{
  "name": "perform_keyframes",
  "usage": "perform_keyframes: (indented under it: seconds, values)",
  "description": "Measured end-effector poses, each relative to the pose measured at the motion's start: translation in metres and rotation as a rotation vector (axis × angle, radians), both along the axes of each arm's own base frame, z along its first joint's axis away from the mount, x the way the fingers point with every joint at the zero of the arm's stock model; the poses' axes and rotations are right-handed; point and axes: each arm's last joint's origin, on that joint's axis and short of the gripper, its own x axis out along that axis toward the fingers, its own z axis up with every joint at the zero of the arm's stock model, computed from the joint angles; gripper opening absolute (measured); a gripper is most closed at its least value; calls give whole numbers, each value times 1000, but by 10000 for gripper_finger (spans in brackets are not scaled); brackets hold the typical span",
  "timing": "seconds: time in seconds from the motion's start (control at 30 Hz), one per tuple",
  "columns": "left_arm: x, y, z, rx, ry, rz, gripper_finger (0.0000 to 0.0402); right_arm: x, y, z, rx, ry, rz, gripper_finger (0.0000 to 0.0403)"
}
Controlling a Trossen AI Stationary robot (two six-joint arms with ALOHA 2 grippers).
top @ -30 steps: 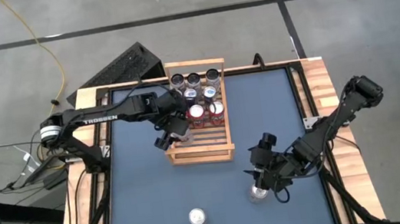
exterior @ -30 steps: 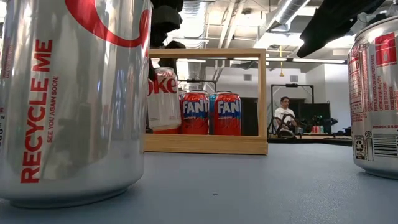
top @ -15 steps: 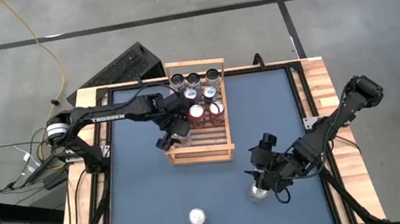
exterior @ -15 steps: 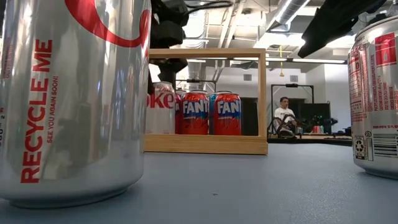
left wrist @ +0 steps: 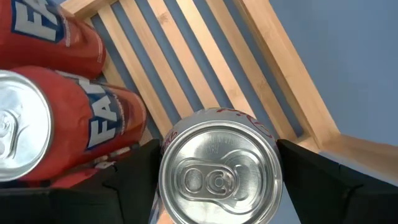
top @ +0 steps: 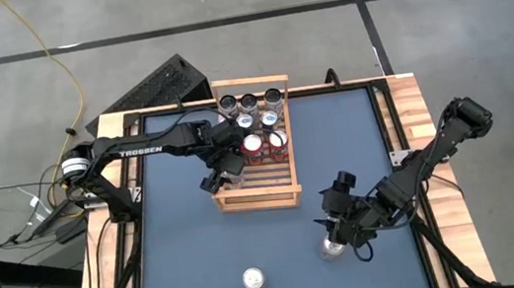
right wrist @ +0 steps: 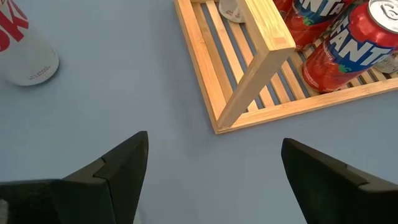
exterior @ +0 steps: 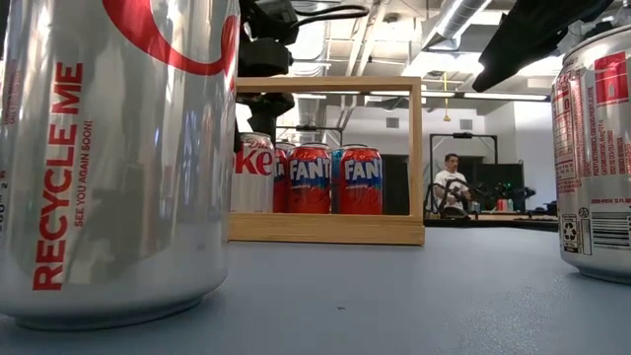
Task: Place canned beverage on shelf
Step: Put the top silver can on the shelf
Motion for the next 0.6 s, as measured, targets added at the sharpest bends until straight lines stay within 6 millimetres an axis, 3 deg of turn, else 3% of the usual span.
perform_keyframes:
  seconds: [0.6]
  values:
    - [-1,0,0,18,14,16,280,0,0,0,-1,4,-1,337]
